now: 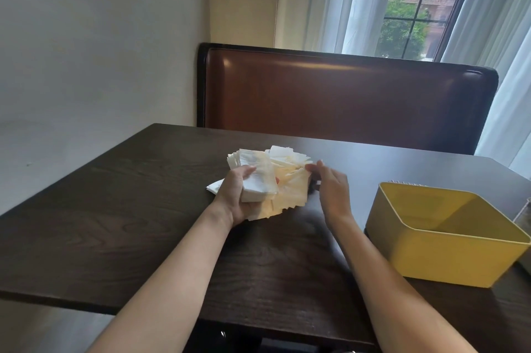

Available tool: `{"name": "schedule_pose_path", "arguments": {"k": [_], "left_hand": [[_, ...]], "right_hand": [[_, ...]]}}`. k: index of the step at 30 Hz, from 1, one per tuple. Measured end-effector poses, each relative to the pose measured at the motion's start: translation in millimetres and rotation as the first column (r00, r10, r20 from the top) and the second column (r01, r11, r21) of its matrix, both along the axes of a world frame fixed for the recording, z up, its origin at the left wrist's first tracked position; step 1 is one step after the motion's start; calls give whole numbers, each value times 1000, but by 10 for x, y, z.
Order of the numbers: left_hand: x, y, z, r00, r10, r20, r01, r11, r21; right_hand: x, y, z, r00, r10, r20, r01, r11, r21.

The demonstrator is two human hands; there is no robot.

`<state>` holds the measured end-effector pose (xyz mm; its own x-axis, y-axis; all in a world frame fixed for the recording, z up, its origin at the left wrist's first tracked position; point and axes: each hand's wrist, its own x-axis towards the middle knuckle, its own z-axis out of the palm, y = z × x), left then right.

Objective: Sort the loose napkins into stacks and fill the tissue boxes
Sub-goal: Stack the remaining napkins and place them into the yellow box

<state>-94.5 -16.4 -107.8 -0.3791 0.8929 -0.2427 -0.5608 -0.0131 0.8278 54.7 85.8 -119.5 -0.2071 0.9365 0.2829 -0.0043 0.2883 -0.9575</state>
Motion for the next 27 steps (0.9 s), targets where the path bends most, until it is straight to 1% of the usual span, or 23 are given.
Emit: {"name": "schedule_pose_path", "arguments": {"k": [4, 6, 8, 10, 13, 15, 16, 18, 21, 24, 27], "left_hand": [[3, -2, 4, 999, 1, 38, -2, 1000, 25], [16, -6, 9, 999, -14, 47, 12, 999, 36], [39, -5, 8, 999, -36, 30, 34, 998, 58], [77, -11, 9, 998, -58, 5, 57, 995, 82], [125, -1, 19, 995, -94, 16, 92, 989, 118], [150, 4, 26, 992, -123, 14, 120, 983, 143], [156, 7, 23, 991, -135, 5, 133, 979, 154], [191, 7, 21, 987, -161, -17, 162, 974, 158], [242, -3, 25, 980, -199, -23, 200, 966, 166], [254, 5, 18, 980, -198, 13, 193, 965, 179], [264, 13, 14, 978, -203, 49, 189, 961, 201]], "right_hand": [[114, -63, 138, 975, -54, -216, 45, 998, -48], [164, -59, 175, 954, -51, -295, 32, 997, -66], [182, -45, 180, 926, 43, -376, -77, 994, -78], [177, -22, 161, 878, 142, -457, -198, 977, -76], [165, -46, 159, 796, 289, -532, -372, 926, -55], [134, -94, 172, 782, 358, -511, -455, 887, -75], [112, -117, 168, 797, 377, -471, -467, 880, -86], [62, -141, 144, 855, 364, -368, -424, 901, -93], [12, -169, 136, 938, 278, -207, -300, 950, -85], [7, -179, 135, 962, 260, -81, -264, 964, -42], [-6, -207, 143, 954, 293, -67, -295, 955, -28]]}}
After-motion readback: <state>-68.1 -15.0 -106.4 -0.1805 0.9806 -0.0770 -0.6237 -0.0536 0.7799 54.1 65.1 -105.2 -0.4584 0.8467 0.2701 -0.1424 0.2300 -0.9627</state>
